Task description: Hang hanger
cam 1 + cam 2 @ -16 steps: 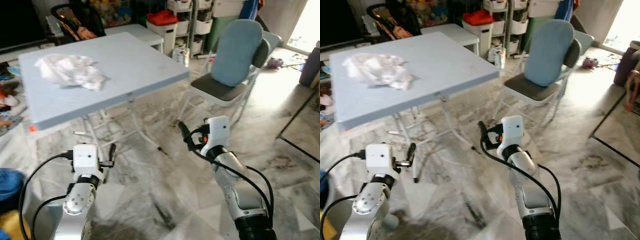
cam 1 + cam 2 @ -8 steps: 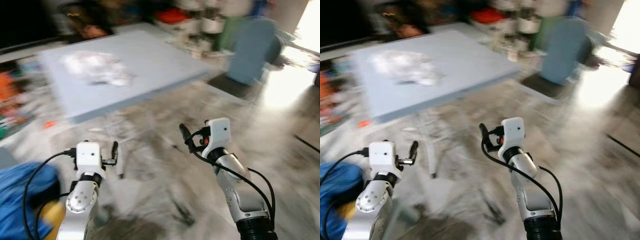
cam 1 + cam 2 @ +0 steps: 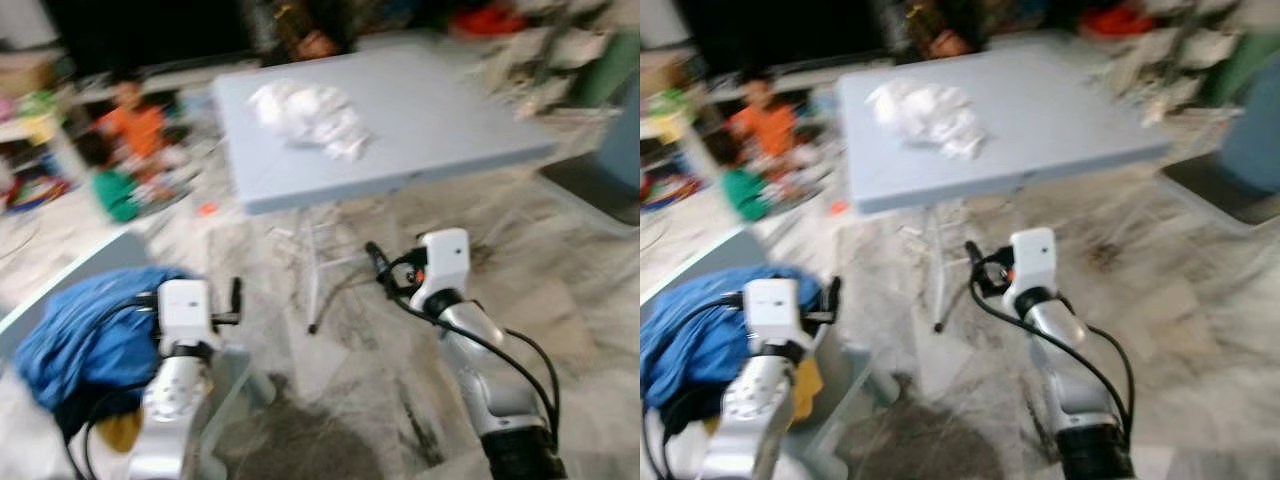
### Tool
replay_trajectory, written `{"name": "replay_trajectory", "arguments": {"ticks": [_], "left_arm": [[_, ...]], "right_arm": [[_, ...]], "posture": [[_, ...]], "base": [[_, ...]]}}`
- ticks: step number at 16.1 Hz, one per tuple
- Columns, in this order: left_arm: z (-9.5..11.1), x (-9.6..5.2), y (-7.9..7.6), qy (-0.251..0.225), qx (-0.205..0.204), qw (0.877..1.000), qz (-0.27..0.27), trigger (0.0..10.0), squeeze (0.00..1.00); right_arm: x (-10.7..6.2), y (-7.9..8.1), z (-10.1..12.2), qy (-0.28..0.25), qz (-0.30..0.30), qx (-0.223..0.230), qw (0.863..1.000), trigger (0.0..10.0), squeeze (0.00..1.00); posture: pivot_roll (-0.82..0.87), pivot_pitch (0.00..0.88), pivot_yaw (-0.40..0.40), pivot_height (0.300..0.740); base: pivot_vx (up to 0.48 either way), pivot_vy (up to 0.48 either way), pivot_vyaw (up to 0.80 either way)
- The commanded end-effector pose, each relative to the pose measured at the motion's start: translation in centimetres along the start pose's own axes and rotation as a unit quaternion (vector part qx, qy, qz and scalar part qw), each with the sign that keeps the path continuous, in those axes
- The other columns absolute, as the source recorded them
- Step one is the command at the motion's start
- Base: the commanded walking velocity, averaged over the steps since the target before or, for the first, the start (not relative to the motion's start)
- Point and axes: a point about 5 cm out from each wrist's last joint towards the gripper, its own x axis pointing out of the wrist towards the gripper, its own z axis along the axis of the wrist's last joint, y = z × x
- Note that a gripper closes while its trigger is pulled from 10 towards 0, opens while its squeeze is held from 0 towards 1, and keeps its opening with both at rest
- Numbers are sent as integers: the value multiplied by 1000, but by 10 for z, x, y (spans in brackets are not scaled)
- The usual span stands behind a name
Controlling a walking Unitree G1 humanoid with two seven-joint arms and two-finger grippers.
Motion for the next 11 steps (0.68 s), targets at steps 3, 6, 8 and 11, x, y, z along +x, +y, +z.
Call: {"name": "replay_trajectory", "arguments": {"ticks": [3,6,8,11], "left_arm": [[-1,1,7,0,9,1000,9,10000,0],[-1,2,7,-3,6,1000,5,10000,0],[0,2,6,-3,-4,1000,-4,10000,0],[0,2,7,-3,-10,1000,0,10000,0]], "right_arm": [[3,3,9,-15,6,-1,1000,10000,0],[4,4,9,-15,10,-1,1000,10000,0],[4,5,9,-15,14,-1,1000,10000,0],[3,6,8,-13,19,6,1000,10000,0]], "posture": [[-74,0,23,736],[-75,0,23,736],[-76,0,24,736],[-76,0,23,736]], "base": [[0,0,800],[0,0,800],[0,0,800],[0,0,317]]}}
